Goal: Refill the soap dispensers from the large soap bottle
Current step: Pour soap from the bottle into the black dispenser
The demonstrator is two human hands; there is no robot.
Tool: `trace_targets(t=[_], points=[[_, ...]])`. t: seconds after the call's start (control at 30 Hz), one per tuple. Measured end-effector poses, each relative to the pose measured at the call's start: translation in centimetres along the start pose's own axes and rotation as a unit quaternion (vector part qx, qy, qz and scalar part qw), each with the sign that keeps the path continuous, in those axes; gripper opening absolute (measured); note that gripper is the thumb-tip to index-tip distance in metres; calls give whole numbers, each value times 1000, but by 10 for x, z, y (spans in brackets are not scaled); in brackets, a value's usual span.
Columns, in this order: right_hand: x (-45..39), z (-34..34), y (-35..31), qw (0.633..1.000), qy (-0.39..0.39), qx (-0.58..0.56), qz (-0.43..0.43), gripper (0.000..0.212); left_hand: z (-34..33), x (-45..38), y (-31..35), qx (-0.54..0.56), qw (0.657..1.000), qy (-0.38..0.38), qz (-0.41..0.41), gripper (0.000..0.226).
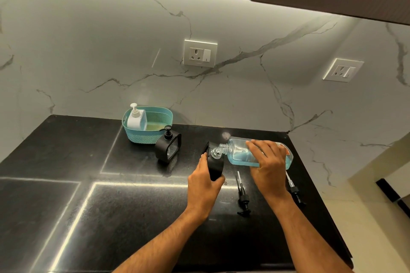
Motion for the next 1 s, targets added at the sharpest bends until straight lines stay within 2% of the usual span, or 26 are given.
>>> trace_targets(t=[1.0], points=[[0, 2, -2, 1000, 5, 6, 3, 69, -1, 0, 1, -4, 1000, -3, 1, 75]])
Point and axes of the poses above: each hand's wrist, its own x-axis away from the middle knuckle, its own z-axis out of the back of the hand, y = z × x, the point moved 7 cm from there along -x, towards the middle knuckle, and after that the axes turned 15 degrees about -y, right-handed, at the moved point
